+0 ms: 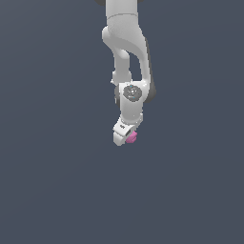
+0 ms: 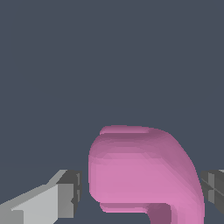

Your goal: Pick up the object and move it to a goal position.

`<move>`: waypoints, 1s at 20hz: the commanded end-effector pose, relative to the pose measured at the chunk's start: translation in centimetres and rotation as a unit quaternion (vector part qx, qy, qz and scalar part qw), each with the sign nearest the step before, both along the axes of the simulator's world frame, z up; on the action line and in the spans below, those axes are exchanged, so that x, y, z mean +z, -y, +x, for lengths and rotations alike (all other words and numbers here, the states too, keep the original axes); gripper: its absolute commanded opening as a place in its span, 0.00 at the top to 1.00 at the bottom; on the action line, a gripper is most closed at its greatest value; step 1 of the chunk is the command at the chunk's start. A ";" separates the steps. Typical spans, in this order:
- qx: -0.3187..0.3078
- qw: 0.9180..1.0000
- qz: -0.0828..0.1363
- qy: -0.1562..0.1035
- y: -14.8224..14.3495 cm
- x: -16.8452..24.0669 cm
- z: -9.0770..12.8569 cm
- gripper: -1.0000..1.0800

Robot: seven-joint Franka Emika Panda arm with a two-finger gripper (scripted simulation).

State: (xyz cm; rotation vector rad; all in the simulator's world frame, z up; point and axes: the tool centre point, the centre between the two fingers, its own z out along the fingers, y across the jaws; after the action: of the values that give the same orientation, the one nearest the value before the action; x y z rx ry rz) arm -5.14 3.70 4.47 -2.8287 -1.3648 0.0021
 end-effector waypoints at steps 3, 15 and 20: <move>0.000 1.000 0.000 0.001 0.0 -0.2 0.1 1.00; 0.000 1.000 0.000 0.001 0.3 0.1 0.2 1.00; 0.000 1.000 0.000 0.001 1.6 1.5 0.9 1.00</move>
State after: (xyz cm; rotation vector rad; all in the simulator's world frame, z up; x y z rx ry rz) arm -4.51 2.60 5.44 -2.8291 -1.3661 -0.0003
